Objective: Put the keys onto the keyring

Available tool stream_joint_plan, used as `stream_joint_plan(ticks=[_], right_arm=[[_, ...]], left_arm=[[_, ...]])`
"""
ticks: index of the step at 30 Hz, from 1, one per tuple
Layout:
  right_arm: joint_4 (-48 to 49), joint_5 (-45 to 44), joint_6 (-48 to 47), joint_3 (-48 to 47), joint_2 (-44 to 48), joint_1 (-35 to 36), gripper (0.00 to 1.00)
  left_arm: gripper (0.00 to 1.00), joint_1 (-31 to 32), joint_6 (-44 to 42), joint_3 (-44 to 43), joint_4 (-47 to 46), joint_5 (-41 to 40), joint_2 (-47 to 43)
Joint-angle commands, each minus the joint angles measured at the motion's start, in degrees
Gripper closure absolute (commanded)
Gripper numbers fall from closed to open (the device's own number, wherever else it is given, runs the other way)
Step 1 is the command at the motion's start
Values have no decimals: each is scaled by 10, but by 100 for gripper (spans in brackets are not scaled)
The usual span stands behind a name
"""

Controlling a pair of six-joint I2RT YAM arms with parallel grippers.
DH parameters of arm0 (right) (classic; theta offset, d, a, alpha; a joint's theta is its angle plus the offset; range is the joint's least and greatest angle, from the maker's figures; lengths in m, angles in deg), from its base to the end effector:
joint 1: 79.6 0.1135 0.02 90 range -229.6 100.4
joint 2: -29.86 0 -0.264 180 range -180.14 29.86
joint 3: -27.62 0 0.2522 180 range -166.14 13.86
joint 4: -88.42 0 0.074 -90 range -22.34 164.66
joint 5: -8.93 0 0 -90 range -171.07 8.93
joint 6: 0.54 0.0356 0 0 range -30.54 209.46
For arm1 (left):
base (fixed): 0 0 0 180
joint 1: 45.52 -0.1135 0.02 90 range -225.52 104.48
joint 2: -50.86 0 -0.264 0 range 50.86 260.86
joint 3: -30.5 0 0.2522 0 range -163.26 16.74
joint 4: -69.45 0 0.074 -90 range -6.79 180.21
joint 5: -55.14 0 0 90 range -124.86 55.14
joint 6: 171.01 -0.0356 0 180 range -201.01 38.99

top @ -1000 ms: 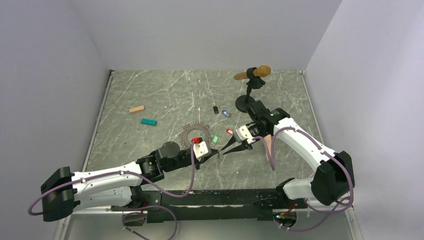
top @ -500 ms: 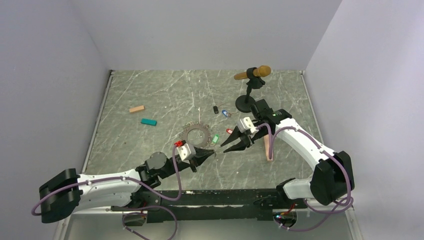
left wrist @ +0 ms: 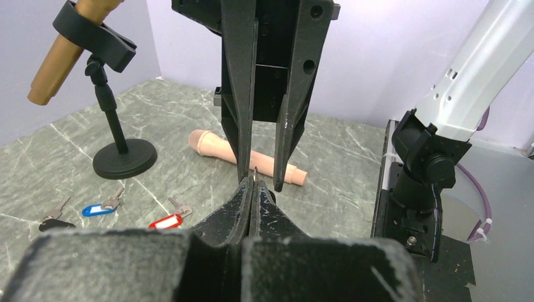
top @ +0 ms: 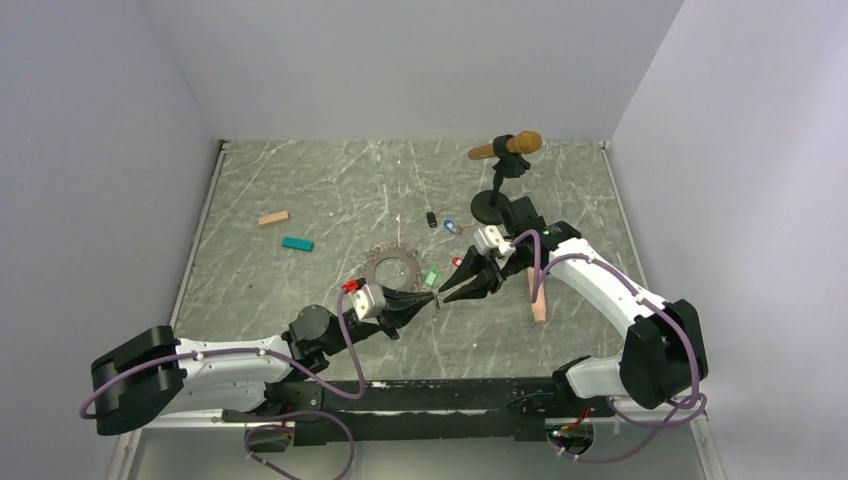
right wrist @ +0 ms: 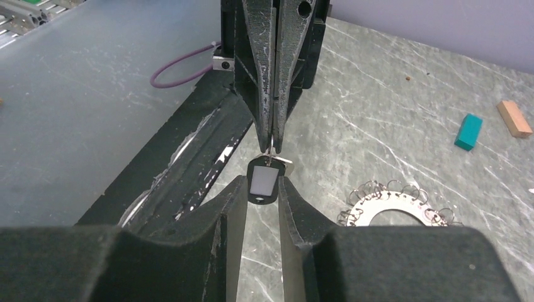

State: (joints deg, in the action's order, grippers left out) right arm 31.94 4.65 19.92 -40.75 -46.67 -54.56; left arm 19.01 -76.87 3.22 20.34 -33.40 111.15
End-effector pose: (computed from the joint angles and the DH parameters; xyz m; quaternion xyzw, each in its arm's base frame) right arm 0.2033 0.1342 0.2652 -0.6268 0.3754 0.5533 0.4002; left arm 0.0877 -0.1863 0.2358 0.3111 0.5144 -0.4570 0.6555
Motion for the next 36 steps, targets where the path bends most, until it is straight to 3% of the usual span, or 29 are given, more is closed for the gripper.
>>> stream_joint_plan(ticks=[1,25,36], right_arm=[[27,42,13,0,-1,1,72],[21,54,13,-5,-3,6,81],[27,57,22,-5,-5,7,95]], left_arm=[[100,0,10,-13,-49,7,6],[100,0,13,-21,-55,11,30],[100,0,14,-21,-55,11,38]])
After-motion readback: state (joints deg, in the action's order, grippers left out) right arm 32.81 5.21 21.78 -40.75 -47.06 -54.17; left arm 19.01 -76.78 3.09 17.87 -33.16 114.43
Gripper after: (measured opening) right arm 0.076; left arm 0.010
